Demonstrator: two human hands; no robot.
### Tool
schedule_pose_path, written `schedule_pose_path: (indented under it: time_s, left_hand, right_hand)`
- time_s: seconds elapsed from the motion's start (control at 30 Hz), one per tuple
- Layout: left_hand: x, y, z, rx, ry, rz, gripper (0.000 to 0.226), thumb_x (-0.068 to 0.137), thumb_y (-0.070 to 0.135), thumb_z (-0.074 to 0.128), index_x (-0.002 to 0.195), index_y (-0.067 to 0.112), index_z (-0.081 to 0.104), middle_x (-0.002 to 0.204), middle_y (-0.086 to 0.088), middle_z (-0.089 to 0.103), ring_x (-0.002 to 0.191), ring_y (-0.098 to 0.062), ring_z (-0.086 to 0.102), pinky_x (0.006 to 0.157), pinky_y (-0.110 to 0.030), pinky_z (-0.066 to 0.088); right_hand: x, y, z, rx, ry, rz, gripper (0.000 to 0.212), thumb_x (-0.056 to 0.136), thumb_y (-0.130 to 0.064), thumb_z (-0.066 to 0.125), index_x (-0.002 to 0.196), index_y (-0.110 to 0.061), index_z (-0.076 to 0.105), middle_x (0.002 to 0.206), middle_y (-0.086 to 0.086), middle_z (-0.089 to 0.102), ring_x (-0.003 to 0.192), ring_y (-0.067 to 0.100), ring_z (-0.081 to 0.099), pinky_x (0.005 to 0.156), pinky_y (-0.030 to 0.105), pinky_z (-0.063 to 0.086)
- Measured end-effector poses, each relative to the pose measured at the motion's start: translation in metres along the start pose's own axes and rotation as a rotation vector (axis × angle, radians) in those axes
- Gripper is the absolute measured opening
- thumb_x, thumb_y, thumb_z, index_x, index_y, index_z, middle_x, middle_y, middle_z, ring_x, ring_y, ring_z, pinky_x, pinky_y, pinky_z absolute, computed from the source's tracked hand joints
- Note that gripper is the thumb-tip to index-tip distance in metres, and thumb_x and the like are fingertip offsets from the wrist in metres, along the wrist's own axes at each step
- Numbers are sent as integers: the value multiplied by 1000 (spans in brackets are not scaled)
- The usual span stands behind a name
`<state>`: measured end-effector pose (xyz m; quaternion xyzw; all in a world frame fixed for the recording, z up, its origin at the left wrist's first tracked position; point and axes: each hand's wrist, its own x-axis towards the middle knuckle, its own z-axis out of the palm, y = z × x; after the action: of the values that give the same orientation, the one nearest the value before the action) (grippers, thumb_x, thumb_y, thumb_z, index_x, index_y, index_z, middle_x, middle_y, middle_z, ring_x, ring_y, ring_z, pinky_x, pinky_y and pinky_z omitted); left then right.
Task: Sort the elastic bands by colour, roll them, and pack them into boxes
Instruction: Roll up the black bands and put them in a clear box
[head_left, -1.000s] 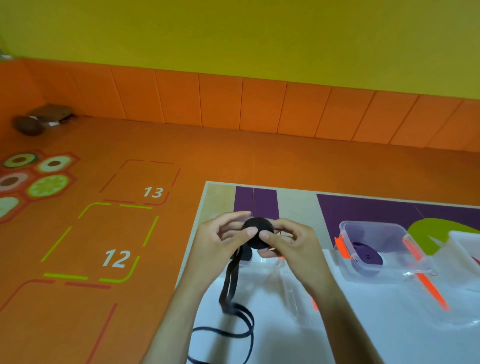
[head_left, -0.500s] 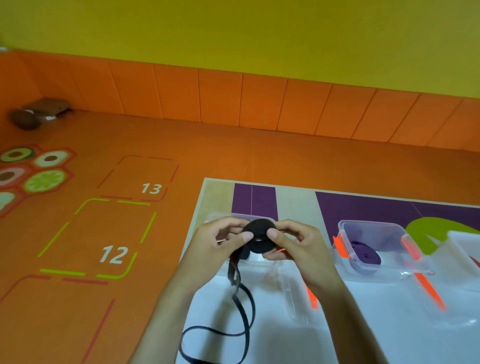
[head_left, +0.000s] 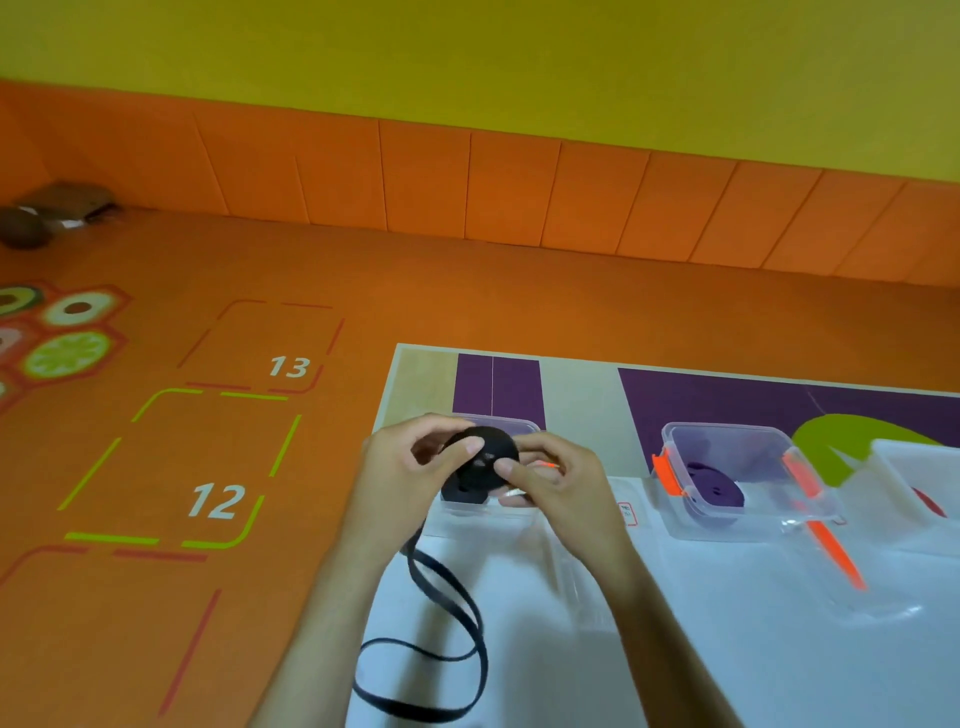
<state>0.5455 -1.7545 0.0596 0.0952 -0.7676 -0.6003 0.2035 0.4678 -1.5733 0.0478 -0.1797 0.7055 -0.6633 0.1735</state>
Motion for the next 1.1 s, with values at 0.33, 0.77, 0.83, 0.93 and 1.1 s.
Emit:
schedule_pose_path:
  time_s: [0.33, 0.77, 0.83, 0.93, 1.1]
  left_hand:
    - [-3, 15, -18, -307, -200, 24, 26, 91, 21, 79, 114, 34, 82, 117, 3, 81, 111, -14, 76, 90, -17, 57]
    - [-1, 33, -26, 144, -303, 209, 24, 104, 31, 66, 120, 49, 70, 115, 22, 76, 111, -4, 72, 89, -9, 49]
    - [0, 34, -27, 127, -256, 222, 27, 101, 31, 70, 119, 51, 72, 115, 22, 77, 110, -5, 72, 88, -11, 51]
    - [0, 36, -27, 1, -214, 181, 32, 97, 25, 75, 121, 47, 76, 118, 19, 78, 111, -7, 73, 85, -13, 54]
    - [3, 45, -21, -235, -101, 149, 32, 92, 9, 80, 110, 35, 82, 109, 8, 82, 105, -11, 77, 87, -15, 56]
  right_hand:
    - [-6, -6, 2, 243, 21, -113, 15, 95, -8, 77, 109, -5, 74, 101, 7, 79, 97, 31, 80, 84, 32, 65]
    - [-6, -39, -10, 54, -74, -84, 14, 94, -16, 77, 106, -22, 79, 94, 10, 78, 69, 35, 78, 64, 31, 64]
    - [-8, -46, -9, 53, -43, -112, 13, 94, -14, 75, 105, -19, 79, 90, 11, 79, 67, 33, 78, 62, 29, 64]
    - [-12, -54, -7, 93, 14, -145, 18, 92, -20, 75, 109, -15, 78, 94, 9, 79, 67, 34, 79, 61, 29, 64]
    - [-17, -66, 2, 193, 60, -175, 27, 92, -29, 75, 111, -11, 77, 97, 11, 81, 69, 38, 79, 63, 31, 65]
